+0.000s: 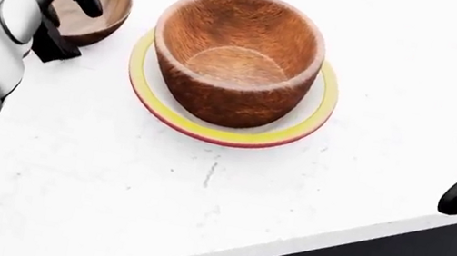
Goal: Stack the bowls from largest to smallest.
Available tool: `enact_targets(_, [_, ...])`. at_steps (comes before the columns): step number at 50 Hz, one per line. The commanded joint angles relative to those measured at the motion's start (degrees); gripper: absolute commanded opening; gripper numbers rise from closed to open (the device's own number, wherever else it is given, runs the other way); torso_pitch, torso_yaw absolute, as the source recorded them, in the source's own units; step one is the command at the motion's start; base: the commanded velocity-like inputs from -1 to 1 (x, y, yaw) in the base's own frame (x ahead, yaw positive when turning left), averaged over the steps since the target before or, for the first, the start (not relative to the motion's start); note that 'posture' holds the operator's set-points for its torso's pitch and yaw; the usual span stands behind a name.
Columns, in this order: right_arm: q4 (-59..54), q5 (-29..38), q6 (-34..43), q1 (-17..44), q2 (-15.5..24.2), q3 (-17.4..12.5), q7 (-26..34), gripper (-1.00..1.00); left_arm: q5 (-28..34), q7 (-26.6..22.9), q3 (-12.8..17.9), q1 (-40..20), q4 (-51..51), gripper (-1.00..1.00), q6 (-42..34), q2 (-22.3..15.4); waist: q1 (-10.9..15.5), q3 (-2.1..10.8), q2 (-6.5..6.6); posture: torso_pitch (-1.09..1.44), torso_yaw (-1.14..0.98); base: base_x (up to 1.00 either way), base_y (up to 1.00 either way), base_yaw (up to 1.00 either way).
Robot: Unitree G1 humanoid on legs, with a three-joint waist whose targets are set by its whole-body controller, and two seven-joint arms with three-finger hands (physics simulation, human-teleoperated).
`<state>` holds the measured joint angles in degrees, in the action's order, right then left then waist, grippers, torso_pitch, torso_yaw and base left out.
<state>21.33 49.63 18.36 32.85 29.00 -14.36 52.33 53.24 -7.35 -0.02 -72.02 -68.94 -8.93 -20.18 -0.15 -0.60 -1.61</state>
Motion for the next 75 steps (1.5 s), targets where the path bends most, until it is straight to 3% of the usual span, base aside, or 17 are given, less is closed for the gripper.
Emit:
enact_targets(1, [1.59,0.22,-0.31,1.68,0.89,-0.85,-0.93,1.00,0.61,1.82,-0.08,-1.93,1.72,-0.11,0.72,-0.72,0.00,1.43,-0.16,0.00,0.00,0.00,0.00,0.00])
enact_targets(13, [0.93,-0.17,-0.72,1.33,1.01,-1.10,-1.60,1.00,2.29,5.96,-0.63,-0.52,-0.01,-0.22,1.59,-0.62,-0.14,1.58,-0.08,0.00,0.00,0.00,0.00,0.00])
enact_targets(18, [1.25,-0.20,-0.53,1.12,0.94,-1.13,-1.60,1.00,2.77,6.57,-0.52,-0.64,0.15,-0.44,1.88,-1.07,-0.24,1.66,0.00,0.00,0.00,0.00,0.00,0.00])
enact_targets(26, [1.21,-0.67,-0.53,0.84,1.19,-1.59,-1.93,1.00,3.43,6.98,-0.42,-0.55,0.98,-0.61,2.74,-2.15,-0.37,1.69,0.13,0.00,0.00,0.00,0.00,0.00])
enact_targets(34, [1.48,-1.23,0.00,1.05,1.97,-2.07,-1.60,1.00,4.44,5.18,0.14,-2.15,5.36,-0.90,4.31,-3.91,-0.47,1.52,0.13,0.00,0.00,0.00,0.00,0.00])
enact_targets(36, [1.67,-1.53,0.20,1.20,2.48,-2.46,-1.25,1.00,4.67,3.50,0.35,-2.22,8.13,-1.00,4.56,-4.49,-0.45,1.41,0.09,0.00,0.00,0.00,0.00,0.00])
enact_targets(41, [2.11,-1.89,0.80,1.49,3.18,-2.68,-0.85,1.00,4.69,1.38,1.39,-3.08,11.94,-1.00,5.36,-5.53,-0.40,1.01,-0.01,0.00,0.00,0.00,0.00,0.00])
enact_targets(48, [2.08,-2.72,1.13,1.71,4.28,-3.32,-0.63,1.00,4.81,-5.47,2.22,-2.06,21.76,-1.00,5.73,-5.53,-0.35,0.57,-0.03,0.00,0.00,0.00,0.00,0.00])
enact_targets(50, [2.05,-3.09,1.33,1.85,4.84,-3.75,-0.44,1.00,5.10,-9.82,2.11,-0.74,27.80,-1.00,4.74,-4.84,-0.34,0.45,0.00,0.00,0.00,0.00,0.00,0.00])
enact_targets(64, [1.84,-4.53,2.63,2.68,6.77,-4.31,-0.29,1.00,1.76,-27.18,2.74,2.34,53.76,-1.00,1.25,1.03,-0.35,-0.30,-0.25,0.00,0.00,0.00,0.00,0.00])
enact_targets(75, [1.85,-4.90,3.02,2.51,6.99,-4.32,-0.64,1.00,3.13,-34.92,-0.20,5.88,70.23,-1.00,-1.74,8.57,0.02,-0.59,-0.87,0.00,0.00,0.00,0.00,0.00])
